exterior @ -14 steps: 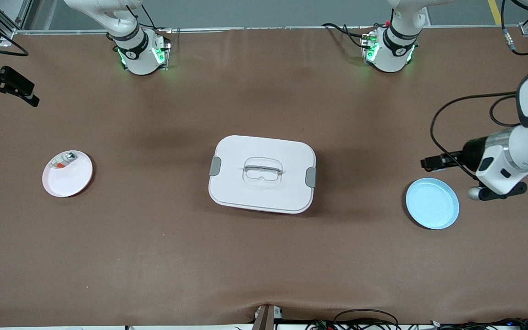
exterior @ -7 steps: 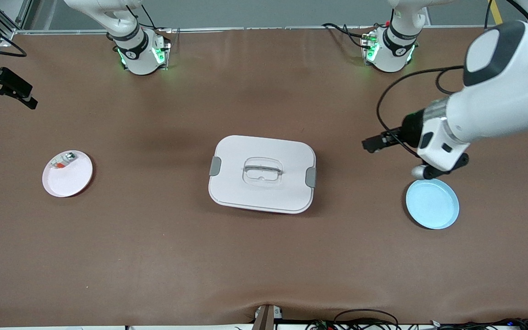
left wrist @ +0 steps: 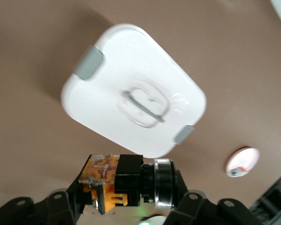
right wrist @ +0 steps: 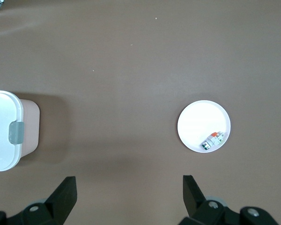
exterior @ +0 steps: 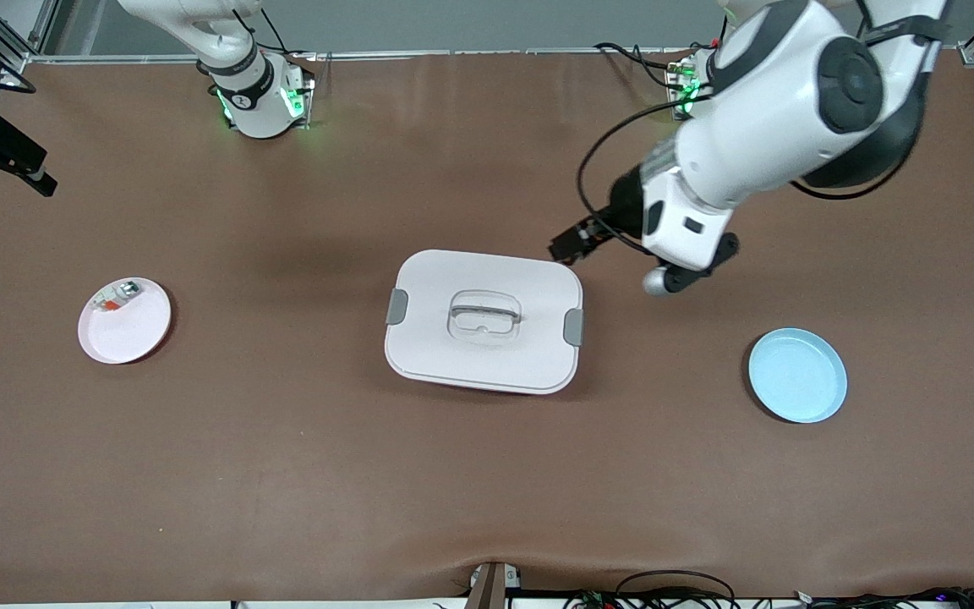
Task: Transfer orange switch to right arm and place
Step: 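Lift the switch and carry it with the left gripper over the box, then hold the switch with the left gripper while the right gripper reaches it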
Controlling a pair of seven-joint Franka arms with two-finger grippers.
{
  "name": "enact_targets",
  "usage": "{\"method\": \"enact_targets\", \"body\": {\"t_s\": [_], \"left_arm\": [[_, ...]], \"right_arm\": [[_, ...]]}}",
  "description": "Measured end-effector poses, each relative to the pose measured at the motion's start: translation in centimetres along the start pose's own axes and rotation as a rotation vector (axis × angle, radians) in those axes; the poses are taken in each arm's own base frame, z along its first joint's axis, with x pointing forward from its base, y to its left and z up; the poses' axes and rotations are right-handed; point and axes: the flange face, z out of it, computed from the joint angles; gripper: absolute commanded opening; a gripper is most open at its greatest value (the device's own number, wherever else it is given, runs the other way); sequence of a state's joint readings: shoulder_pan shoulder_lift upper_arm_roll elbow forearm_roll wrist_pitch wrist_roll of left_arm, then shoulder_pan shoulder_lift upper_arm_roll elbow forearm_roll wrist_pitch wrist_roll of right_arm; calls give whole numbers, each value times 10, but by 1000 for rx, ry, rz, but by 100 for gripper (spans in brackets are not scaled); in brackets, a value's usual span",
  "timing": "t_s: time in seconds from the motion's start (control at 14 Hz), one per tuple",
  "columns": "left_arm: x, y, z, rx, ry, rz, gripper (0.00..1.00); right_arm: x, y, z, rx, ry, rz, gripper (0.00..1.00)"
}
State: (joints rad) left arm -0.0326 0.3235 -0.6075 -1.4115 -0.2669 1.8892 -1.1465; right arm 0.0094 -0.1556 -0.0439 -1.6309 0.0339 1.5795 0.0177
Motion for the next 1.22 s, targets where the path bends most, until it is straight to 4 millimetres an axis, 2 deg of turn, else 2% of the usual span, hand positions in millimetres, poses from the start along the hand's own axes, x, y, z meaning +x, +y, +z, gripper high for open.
{"method": "enact_targets", "body": {"t_s": [0.21, 0.36, 0.57, 0.86, 1.0, 1.22], "left_arm": [[-31, 24, 21, -74, 6, -147, 22], [-45, 35, 32, -118, 9, -284, 22], [-57, 49, 56, -167, 10, -416, 21], [-66, 64, 94, -247, -35, -493, 21], [-69, 70, 112, -290, -58, -531, 21], [-81, 76, 141, -314, -102, -620, 21]], "right_arm": [[-1, -8, 1, 13, -13, -12, 100], [-4, -14, 3, 38, -33, -20, 100], [-7, -24, 12, 115, -72, -27, 100], [-9, -38, 38, 247, -95, -17, 100], [-15, -51, 50, 304, -114, -42, 100], [-19, -82, 60, 387, -114, -74, 100]]}}
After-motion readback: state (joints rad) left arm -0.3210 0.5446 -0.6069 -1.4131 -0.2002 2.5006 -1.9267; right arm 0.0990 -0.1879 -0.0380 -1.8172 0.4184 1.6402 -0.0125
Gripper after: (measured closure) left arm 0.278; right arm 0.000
